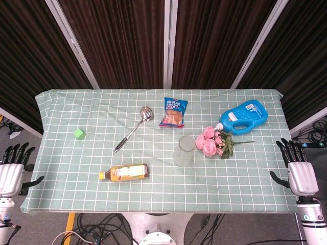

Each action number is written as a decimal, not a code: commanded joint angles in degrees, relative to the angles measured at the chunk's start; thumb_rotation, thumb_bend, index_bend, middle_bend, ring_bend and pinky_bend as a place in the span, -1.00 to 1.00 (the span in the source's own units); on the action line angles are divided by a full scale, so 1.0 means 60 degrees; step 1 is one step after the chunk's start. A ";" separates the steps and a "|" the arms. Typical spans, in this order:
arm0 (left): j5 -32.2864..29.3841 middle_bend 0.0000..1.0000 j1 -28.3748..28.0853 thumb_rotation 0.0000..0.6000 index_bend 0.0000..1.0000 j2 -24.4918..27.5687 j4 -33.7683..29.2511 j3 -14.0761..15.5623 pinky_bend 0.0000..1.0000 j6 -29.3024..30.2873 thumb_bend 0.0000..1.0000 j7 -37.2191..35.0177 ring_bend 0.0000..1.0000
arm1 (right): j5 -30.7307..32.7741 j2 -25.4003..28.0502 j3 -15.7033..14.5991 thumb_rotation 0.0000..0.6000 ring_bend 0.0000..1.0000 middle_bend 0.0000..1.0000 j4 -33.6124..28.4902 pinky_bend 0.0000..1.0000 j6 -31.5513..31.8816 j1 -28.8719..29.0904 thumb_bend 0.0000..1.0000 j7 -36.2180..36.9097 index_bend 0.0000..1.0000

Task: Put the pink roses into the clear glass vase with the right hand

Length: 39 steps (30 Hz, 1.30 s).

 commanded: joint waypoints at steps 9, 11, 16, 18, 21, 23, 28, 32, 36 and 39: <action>0.0187 -0.91 0.0079 0.70 -0.73 0.0077 -0.0244 -0.0083 -0.93 -0.0048 -1.00 -0.0056 -1.00 | 0.0105 0.0143 0.0148 1.00 -1.00 -0.98 -0.0247 -1.00 -0.0408 0.0161 -0.77 -0.0036 -1.00; 0.0170 -0.91 0.0089 0.70 -0.73 0.0124 -0.0288 -0.0134 -0.93 -0.0063 -1.00 -0.0066 -1.00 | 0.0172 0.0183 0.0212 1.00 -1.00 -0.98 -0.0332 -1.00 -0.0636 0.0292 -0.77 -0.0194 -1.00; 0.0102 -0.91 0.0189 0.70 -0.73 0.0258 -0.0482 -0.0174 -0.93 -0.0137 -1.00 -0.0263 -1.00 | 0.0468 0.0223 0.0397 1.00 -1.00 -0.98 -0.0693 -1.00 -0.1300 0.0652 -0.76 -0.0730 -1.00; 0.0109 -0.91 0.0217 0.70 -0.73 0.0257 -0.0465 -0.0184 -0.93 -0.0139 -1.00 -0.0316 -1.00 | 0.0585 0.0276 0.0484 1.00 -1.00 -0.98 -0.0858 -1.00 -0.1665 0.0879 -0.76 -0.1040 -1.00; 0.0107 -0.91 0.0218 0.70 -0.73 0.0201 -0.0368 -0.0224 -0.93 -0.0188 -1.00 -0.0368 -1.00 | 0.0815 0.0308 0.0708 1.00 -1.00 -0.97 -0.1135 -1.00 -0.2275 0.1339 -0.76 -0.1639 -1.00; 0.0089 -0.91 0.0210 0.70 -0.73 0.0157 -0.0339 -0.0267 -0.93 -0.0222 -1.00 -0.0358 -1.00 | 0.1085 0.0279 0.0871 1.00 -1.00 -0.97 -0.1395 -1.00 -0.2703 0.1647 -0.77 -0.2180 -1.00; 0.0080 -0.91 0.0203 0.69 -0.73 0.0098 -0.0281 -0.0368 -0.93 -0.0238 -1.00 -0.0412 -1.00 | 0.1894 -0.0032 0.1199 1.00 -1.00 -0.97 -0.1768 -1.00 -0.3660 0.2360 -0.80 -0.3472 -1.00; 0.0056 -0.91 0.0217 0.69 -0.73 0.0124 -0.0230 -0.0402 -0.93 -0.0315 -1.00 -0.0587 -1.00 | 0.2584 -0.0441 0.1358 1.00 -1.00 -0.97 -0.1755 -1.00 -0.4246 0.2826 -0.81 -0.4284 -1.00; 0.0063 -0.91 0.0229 0.70 -0.73 0.0138 -0.0120 -0.0417 -0.93 -0.0369 -1.00 -0.0717 -1.00 | 0.3054 -0.0845 0.1407 1.00 -1.00 -0.94 -0.1551 -1.00 -0.4714 0.3197 -0.82 -0.4626 -1.00; 0.0036 -0.91 0.0244 0.70 -0.73 0.0125 -0.0008 -0.0432 -0.93 -0.0430 -1.00 -0.0836 -1.00 | 0.3260 -0.1154 0.1416 1.00 -1.00 -0.91 -0.1291 -1.00 -0.5014 0.3475 -0.82 -0.4766 -1.00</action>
